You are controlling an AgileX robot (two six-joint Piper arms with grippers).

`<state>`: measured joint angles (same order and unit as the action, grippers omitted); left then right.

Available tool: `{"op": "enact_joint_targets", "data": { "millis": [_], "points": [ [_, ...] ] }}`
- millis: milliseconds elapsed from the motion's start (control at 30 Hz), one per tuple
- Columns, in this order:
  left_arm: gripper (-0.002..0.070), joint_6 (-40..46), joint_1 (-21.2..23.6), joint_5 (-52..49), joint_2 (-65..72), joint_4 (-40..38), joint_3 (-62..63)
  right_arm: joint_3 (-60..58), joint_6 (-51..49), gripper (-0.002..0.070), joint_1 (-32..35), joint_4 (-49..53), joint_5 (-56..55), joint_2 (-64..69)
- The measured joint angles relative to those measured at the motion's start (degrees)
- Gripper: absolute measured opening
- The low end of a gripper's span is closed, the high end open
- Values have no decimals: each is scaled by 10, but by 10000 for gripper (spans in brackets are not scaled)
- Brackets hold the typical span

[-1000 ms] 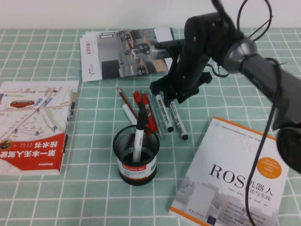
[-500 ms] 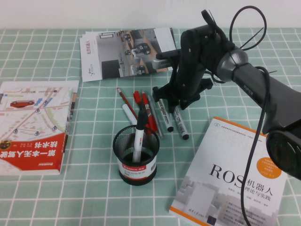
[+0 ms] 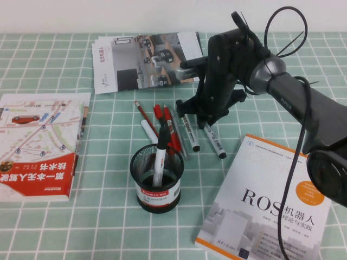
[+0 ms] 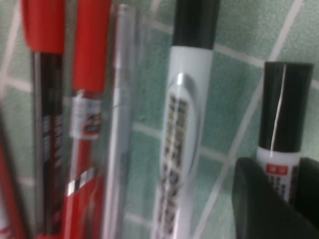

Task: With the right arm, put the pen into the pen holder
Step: Pick up the pen on the table, then place the pen onto the pen holder

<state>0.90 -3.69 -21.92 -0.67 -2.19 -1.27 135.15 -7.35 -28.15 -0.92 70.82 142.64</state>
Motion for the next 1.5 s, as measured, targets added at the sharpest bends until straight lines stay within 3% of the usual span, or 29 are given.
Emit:
{"op": "enact_joint_targets", "data": {
  "millis": [167,367,600,800,1100,1300,1500],
  "points": [
    [-4,0,0,0,0,0,0,-45,6,113,-4,1,0,-70],
    [-4,0,0,0,0,0,0,-223,8,113,-15,22,-38,-244],
    [-4,0,0,0,0,0,0,-564,8,113,-57,-2,-380,-471],
    [-4,0,0,0,0,0,0,-757,9,113,-95,-19,-708,-586],
    [-4,0,0,0,0,0,0,-886,10,113,-169,28,-1082,-553],
    [-4,0,0,0,0,0,0,-890,10,113,-185,52,-1204,-473],
    [-4,0,0,0,0,0,0,-890,10,113,-186,68,-1250,-412]
  ]
}}
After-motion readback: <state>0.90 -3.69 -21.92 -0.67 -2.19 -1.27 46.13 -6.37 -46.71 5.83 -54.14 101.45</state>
